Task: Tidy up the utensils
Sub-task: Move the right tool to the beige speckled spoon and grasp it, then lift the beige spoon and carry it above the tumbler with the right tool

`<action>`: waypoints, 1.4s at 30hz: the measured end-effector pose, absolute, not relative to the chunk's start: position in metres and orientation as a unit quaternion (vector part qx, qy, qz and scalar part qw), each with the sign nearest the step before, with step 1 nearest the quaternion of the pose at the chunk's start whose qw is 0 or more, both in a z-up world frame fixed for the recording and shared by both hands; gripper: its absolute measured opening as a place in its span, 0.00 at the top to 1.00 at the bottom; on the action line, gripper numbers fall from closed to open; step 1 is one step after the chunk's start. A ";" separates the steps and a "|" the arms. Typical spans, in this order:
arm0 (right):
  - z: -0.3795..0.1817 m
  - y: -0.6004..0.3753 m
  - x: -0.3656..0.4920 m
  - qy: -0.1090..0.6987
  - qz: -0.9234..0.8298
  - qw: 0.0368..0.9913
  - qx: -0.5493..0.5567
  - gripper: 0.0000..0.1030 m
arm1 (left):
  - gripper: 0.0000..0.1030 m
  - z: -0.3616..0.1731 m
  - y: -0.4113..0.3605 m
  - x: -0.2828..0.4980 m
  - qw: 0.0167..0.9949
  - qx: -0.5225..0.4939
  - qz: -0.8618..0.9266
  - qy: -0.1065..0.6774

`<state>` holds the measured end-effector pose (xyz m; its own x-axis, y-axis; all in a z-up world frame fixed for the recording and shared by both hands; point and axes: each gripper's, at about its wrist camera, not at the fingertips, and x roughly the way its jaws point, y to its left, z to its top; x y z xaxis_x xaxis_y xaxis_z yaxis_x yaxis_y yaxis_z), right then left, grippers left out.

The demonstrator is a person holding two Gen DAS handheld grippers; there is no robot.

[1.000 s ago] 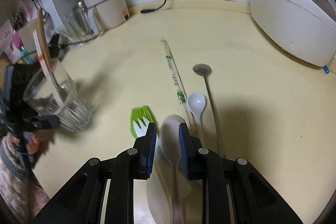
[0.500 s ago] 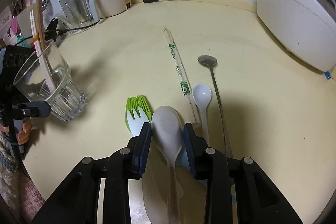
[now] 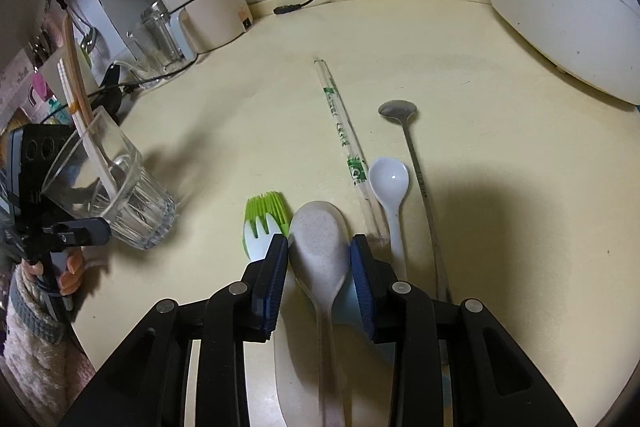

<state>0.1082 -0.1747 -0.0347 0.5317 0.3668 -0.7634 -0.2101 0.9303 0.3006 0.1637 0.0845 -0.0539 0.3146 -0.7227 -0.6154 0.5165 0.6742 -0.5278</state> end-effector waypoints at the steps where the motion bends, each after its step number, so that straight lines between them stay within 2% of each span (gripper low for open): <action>1: -0.033 -0.176 0.108 0.451 0.167 0.872 0.091 0.69 | 0.08 -0.054 0.085 0.164 0.802 -0.117 -0.386 0.440; 9: -0.014 -0.181 0.099 0.401 0.246 0.864 0.177 0.68 | 0.08 -0.054 0.085 0.163 0.802 -0.118 -0.386 0.440; 20: -0.027 -0.124 0.096 0.434 0.287 0.845 0.122 0.69 | 0.08 -0.054 0.085 0.163 0.802 -0.118 -0.386 0.440; 42: -0.022 -0.143 0.101 0.412 0.272 0.856 0.153 0.69 | 0.08 -0.054 0.085 0.163 0.802 -0.117 -0.386 0.440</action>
<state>0.1007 -0.1430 -0.0222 0.5127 0.5923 -0.6215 -0.3408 0.8049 0.4859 0.1632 0.0846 -0.0538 0.3144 -0.7229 -0.6153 0.5163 0.6742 -0.5282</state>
